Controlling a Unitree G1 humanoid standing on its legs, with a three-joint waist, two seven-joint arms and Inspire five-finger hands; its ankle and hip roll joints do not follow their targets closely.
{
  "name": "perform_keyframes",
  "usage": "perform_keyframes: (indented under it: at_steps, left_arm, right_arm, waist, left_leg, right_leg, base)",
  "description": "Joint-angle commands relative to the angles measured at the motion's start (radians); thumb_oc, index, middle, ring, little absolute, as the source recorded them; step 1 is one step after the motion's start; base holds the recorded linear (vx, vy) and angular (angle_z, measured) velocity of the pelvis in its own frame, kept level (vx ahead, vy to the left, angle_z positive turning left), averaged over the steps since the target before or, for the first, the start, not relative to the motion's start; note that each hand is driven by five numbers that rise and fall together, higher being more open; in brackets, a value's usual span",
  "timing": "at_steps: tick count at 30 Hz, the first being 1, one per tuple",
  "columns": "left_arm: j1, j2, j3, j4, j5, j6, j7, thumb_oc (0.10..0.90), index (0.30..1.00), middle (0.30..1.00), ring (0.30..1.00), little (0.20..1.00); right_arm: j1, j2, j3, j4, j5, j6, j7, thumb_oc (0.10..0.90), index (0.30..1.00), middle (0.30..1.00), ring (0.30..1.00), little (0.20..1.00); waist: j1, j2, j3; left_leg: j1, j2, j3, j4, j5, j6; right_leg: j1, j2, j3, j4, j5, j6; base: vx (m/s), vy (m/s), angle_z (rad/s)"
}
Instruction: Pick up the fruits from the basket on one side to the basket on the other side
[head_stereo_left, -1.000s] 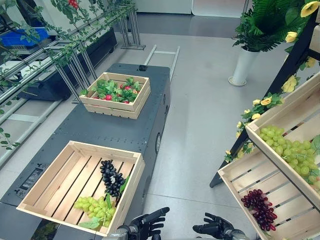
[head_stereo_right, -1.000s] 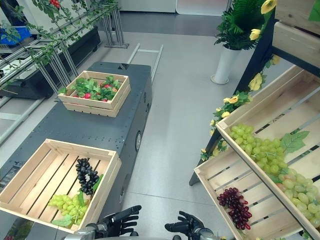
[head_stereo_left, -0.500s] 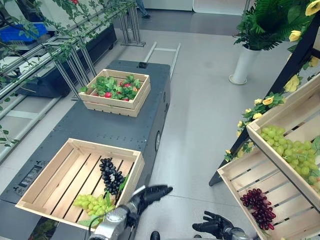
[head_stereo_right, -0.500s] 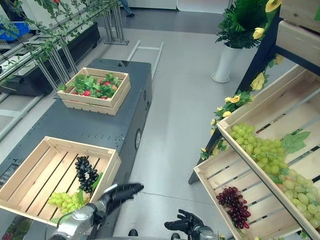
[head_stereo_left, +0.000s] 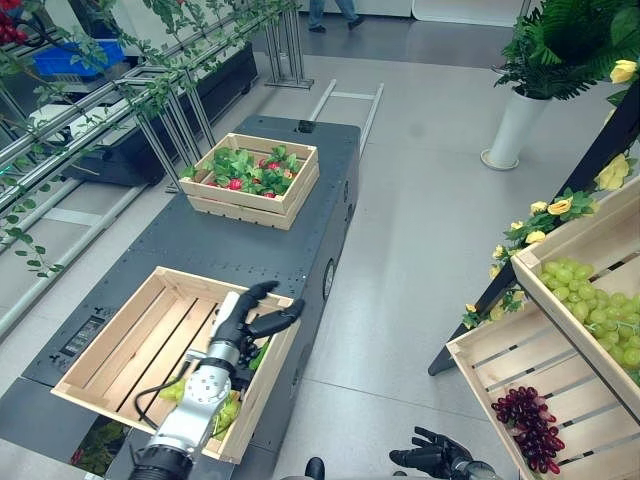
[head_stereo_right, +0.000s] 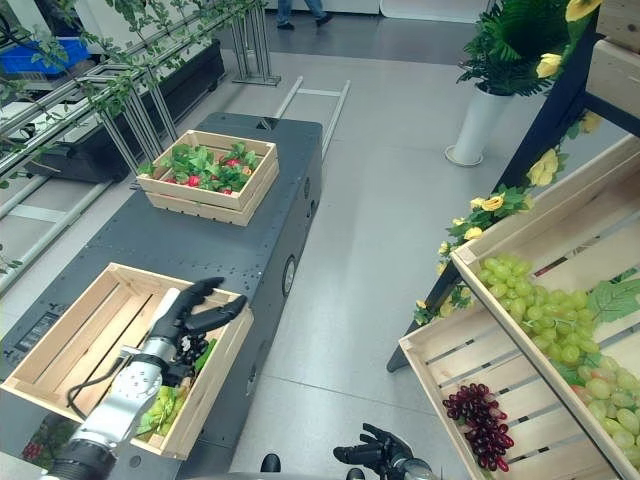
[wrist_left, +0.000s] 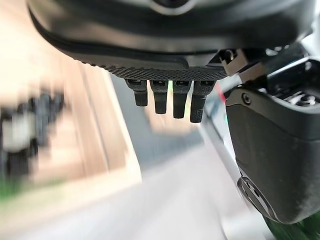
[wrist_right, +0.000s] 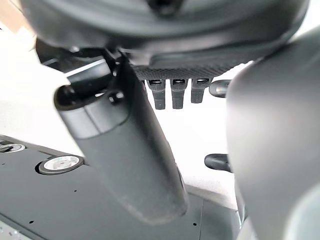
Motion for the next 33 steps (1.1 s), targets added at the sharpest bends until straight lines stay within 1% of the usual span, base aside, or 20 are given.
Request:
perform_keyframes:
  at_steps: [1,2,3,5,6,7,10,12,15,16,19,20,21,23,24,27,28,33]
  left_arm:
    - [-0.087,0.072,0.085,-0.046,0.147,-0.046,0.175,0.800,0.900,0.900,0.900,0.900]
    - [-0.070,0.083,0.103,-0.041,0.181,-0.036,0.194,0.800,0.900,0.900,0.900,0.900]
    - [-0.041,0.105,0.129,-0.039,0.213,-0.023,0.211,0.800,0.900,0.900,0.900,0.900]
    - [-0.025,0.116,0.145,-0.028,0.246,-0.016,0.220,0.800,0.900,0.900,0.900,0.900]
    - [-0.004,0.148,0.160,-0.014,0.300,0.014,0.238,0.800,0.900,0.900,0.900,0.900]
    - [-0.004,0.148,0.160,-0.014,0.300,0.014,0.238,0.800,0.900,0.900,0.900,0.900]
    - [0.021,0.193,0.181,0.018,0.350,0.069,0.247,0.800,0.900,0.900,0.900,0.900]
    - [0.051,0.218,0.200,0.029,0.377,0.108,0.249,0.800,0.900,0.900,0.900,0.900]
    - [0.070,0.228,0.205,0.036,0.381,0.128,0.263,0.800,0.900,0.900,0.900,0.900]
    - [0.066,0.236,0.195,0.045,0.381,0.132,0.262,0.800,0.900,0.900,0.900,0.900]
    - [0.052,0.235,0.178,0.065,0.408,0.147,0.264,0.800,0.900,0.900,0.900,0.900]
    - [0.032,0.240,0.155,0.097,0.472,0.165,0.261,0.800,0.900,0.900,0.900,0.900]
    - [0.018,0.248,0.130,0.117,0.489,0.171,0.263,0.800,0.900,0.900,0.900,0.900]
    - [0.007,0.266,0.114,0.123,0.490,0.171,0.249,0.800,0.900,0.900,0.900,0.900]
    - [-0.006,0.277,0.095,0.130,0.524,0.179,0.224,0.800,0.900,0.900,0.900,0.900]
    - [-0.031,0.295,0.065,0.145,0.534,0.188,0.217,0.800,0.900,0.900,0.900,0.900]
    - [-0.051,0.318,0.040,0.161,0.542,0.189,0.226,0.800,0.900,0.900,0.900,0.900]
    - [-0.093,0.372,0.000,0.178,0.588,0.184,0.220,0.800,0.900,0.900,0.900,0.900]
  right_arm:
    - [0.000,-0.032,-0.010,-0.020,-0.047,-0.059,0.036,0.800,0.900,0.900,0.900,0.900]
    - [0.006,-0.036,-0.013,-0.031,-0.046,-0.058,0.043,0.800,0.900,0.900,0.900,0.900]
    - [0.016,-0.037,-0.016,-0.040,-0.053,-0.080,0.044,0.800,0.900,0.900,0.900,0.900]
    - [0.022,-0.040,-0.019,-0.041,-0.045,-0.089,0.043,0.800,0.900,0.900,0.900,0.900]
    - [0.027,-0.051,-0.031,-0.042,-0.039,-0.088,0.048,0.800,0.900,0.900,0.900,0.900]
    - [0.027,-0.051,-0.031,-0.042,-0.039,-0.088,0.048,0.800,0.900,0.900,0.900,0.900]
    - [0.028,-0.072,-0.042,-0.030,-0.051,-0.096,0.071,0.800,0.900,0.900,0.900,0.900]
    - [0.033,-0.082,-0.048,-0.027,-0.055,-0.095,0.079,0.800,0.900,0.900,0.900,0.900]
    - [0.039,-0.094,-0.052,-0.031,-0.059,-0.087,0.071,0.800,0.900,0.900,0.900,0.900]
    - [0.038,-0.102,-0.051,-0.025,-0.043,-0.089,0.067,0.800,0.900,0.900,0.900,0.900]
    - [0.032,-0.108,-0.047,-0.015,-0.034,-0.095,0.072,0.800,0.900,0.900,0.900,0.900]
    - [0.028,-0.114,-0.042,-0.016,-0.020,-0.100,0.079,0.800,0.900,0.900,0.900,0.900]
    - [0.023,-0.121,-0.040,-0.022,-0.021,-0.106,0.092,0.800,0.900,0.900,0.900,0.900]
    - [0.019,-0.126,-0.033,-0.029,-0.018,-0.111,0.102,0.800,0.900,0.900,0.900,0.900]
    - [0.019,-0.131,-0.025,-0.042,-0.020,-0.116,0.105,0.800,0.900,0.900,0.900,0.900]
    - [0.012,-0.141,-0.015,-0.059,-0.003,-0.122,0.104,0.800,0.900,0.900,0.900,0.900]
    - [0.000,-0.152,-0.008,-0.067,0.018,-0.130,0.106,0.800,0.900,0.900,0.900,0.900]
    - [-0.015,-0.169,-0.005,-0.089,0.038,-0.131,0.116,0.800,0.900,0.900,0.900,0.900]
  waist:
    - [0.021,-0.004,-0.031]
    - [0.024,-0.006,-0.028]
    - [0.027,-0.007,-0.023]
    - [0.030,-0.008,-0.020]
    - [0.034,-0.007,-0.012]
    - [0.034,-0.007,-0.012]
    - [0.041,-0.005,0.001]
    - [0.046,-0.003,0.009]
    - [0.052,0.001,0.026]
    - [0.057,0.003,0.038]
    - [0.060,0.005,0.048]
    - [0.059,0.007,0.057]
    - [0.057,0.008,0.068]
    - [0.058,0.008,0.079]
    - [0.058,0.007,0.092]
    - [0.056,0.004,0.110]
    - [0.057,0.004,0.130]
    - [0.054,0.005,0.171]
  left_leg:
    - [0.012,0.001,0.021,0.009,-0.059,-0.055]
    - [0.012,0.000,0.017,0.009,-0.058,-0.056]
    - [0.010,0.000,0.015,0.009,-0.055,-0.058]
    - [0.006,0.002,0.013,0.009,-0.051,-0.060]
    - [-0.003,0.007,0.010,0.009,-0.040,-0.066]
    - [-0.003,0.007,0.010,0.009,-0.040,-0.066]
    - [-0.026,0.011,0.002,0.009,-0.023,-0.072]
    - [-0.045,0.016,0.008,0.009,-0.009,-0.080]
    - [-0.076,0.025,0.027,0.009,0.014,-0.088]
    - [-0.087,0.022,0.021,0.009,0.022,-0.087]
    - [-0.093,0.016,0.010,0.016,0.023,-0.084]
    - [-0.102,0.014,0.008,0.029,0.019,-0.080]
    - [-0.116,0.010,0.006,0.045,0.015,-0.079]
    - [-0.126,0.007,0.002,0.058,0.010,-0.077]
    - [-0.138,0.001,-0.002,0.073,0.005,-0.074]
    - [-0.160,-0.004,-0.007,0.091,0.001,-0.071]
    - [-0.181,-0.008,-0.013,0.107,-0.002,-0.068]
    - [-0.212,-0.017,-0.020,0.127,-0.005,-0.060]
  right_leg:
    - [-0.011,0.010,-0.010,0.007,0.023,-0.002]
    - [-0.011,0.011,-0.014,0.011,0.020,-0.004]
    - [-0.013,0.014,-0.018,0.019,0.014,-0.007]
    - [-0.017,0.017,-0.021,0.024,0.011,-0.009]
    - [-0.027,0.021,-0.024,0.033,0.008,-0.011]
    - [-0.027,0.021,-0.024,0.033,0.008,-0.011]
    - [-0.035,0.026,-0.027,0.027,0.010,-0.014]
    - [-0.039,0.030,-0.034,0.026,0.005,-0.017]
    - [-0.056,0.032,-0.060,0.052,-0.006,-0.023]
    - [-0.072,0.031,-0.067,0.074,-0.013,-0.027]
    - [-0.086,0.028,-0.070,0.091,-0.019,-0.029]
    - [-0.103,0.024,-0.075,0.108,-0.024,-0.030]
    - [-0.120,0.021,-0.076,0.122,-0.027,-0.031]
    - [-0.133,0.019,-0.077,0.135,-0.030,-0.031]
    - [-0.144,0.016,-0.078,0.144,-0.029,-0.029]
    - [-0.165,0.013,-0.079,0.155,-0.029,-0.026]
    - [-0.185,0.013,-0.079,0.170,-0.031,-0.025]
    - [-0.222,0.013,-0.076,0.204,-0.039,-0.022]
  base:
    - [0.01,0.011,0.08]
    - [0.01,0.011,0.08]
    - [0.01,0.009,0.10]
    - [-0.01,0.006,0.12]
    - [-0.02,0.006,0.08]
    - [-0.03,0.003,0.09]
    - [-0.03,0.003,0.09]
    - [-0.02,0.031,0.11]
    - [-0.02,0.082,0.15]
    - [-0.02,0.097,0.18]
    - [0.01,0.101,0.21]
    - [-0.01,0.147,0.06]
    - [-0.02,0.147,0.04]
    - [0.00,0.094,0.03]
    - [0.01,0.088,0.04]
    - [-0.02,0.060,0.14]
    - [-0.04,0.059,0.13]
    - [0.00,0.050,0.03]
